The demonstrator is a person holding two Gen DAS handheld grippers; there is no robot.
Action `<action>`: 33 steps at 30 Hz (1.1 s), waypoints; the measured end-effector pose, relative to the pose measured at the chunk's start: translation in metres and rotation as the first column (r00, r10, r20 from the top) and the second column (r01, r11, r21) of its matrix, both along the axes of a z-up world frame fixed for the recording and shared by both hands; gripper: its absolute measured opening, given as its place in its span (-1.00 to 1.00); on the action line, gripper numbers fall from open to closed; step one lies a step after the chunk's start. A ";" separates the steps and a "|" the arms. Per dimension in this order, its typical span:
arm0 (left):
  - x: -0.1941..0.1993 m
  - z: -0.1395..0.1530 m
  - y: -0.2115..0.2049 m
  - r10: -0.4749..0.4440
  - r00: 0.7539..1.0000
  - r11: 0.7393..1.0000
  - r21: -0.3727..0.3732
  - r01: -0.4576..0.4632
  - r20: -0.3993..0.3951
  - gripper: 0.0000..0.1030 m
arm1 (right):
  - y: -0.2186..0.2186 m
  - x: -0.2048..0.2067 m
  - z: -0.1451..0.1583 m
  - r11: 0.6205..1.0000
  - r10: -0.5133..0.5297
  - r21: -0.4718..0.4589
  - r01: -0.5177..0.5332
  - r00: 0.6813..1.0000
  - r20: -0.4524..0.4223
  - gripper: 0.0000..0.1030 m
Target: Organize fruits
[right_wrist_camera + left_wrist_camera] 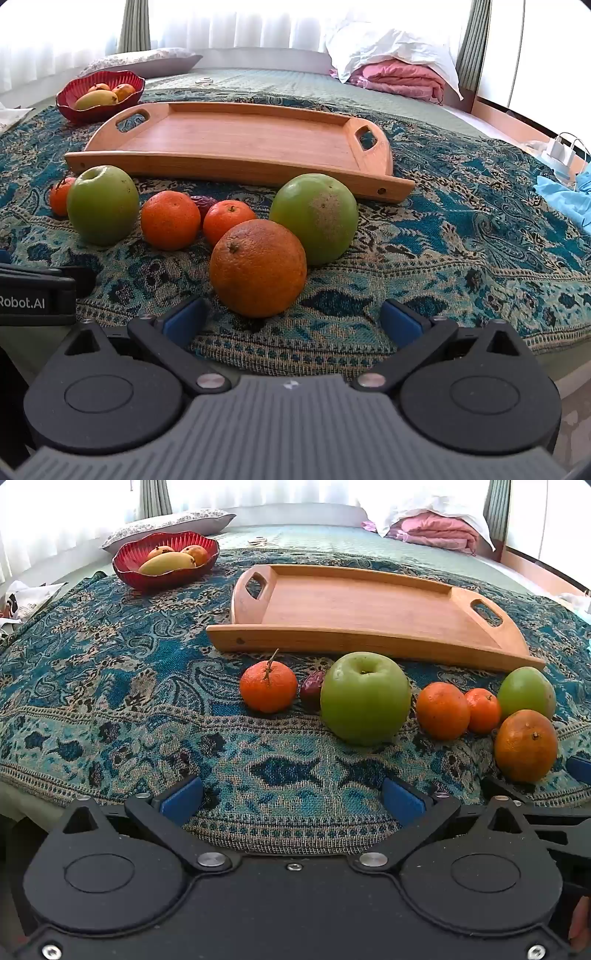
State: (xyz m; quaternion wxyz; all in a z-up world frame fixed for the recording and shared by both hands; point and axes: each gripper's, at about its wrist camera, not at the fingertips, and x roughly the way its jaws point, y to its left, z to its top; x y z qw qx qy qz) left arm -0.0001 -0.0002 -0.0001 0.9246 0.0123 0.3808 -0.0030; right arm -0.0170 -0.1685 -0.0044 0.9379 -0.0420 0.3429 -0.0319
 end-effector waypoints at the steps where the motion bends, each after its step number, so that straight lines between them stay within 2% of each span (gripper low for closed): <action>1: 0.000 0.000 0.000 0.001 1.000 1.000 0.000 -0.001 -0.001 1.00 | 0.000 0.000 0.000 1.000 0.000 -0.001 0.000 1.000 0.002 1.00; 33: 0.001 0.001 0.001 0.002 1.000 1.000 0.000 -0.002 -0.013 1.00 | 0.000 0.000 -0.001 1.000 0.001 0.003 -0.001 1.000 0.003 1.00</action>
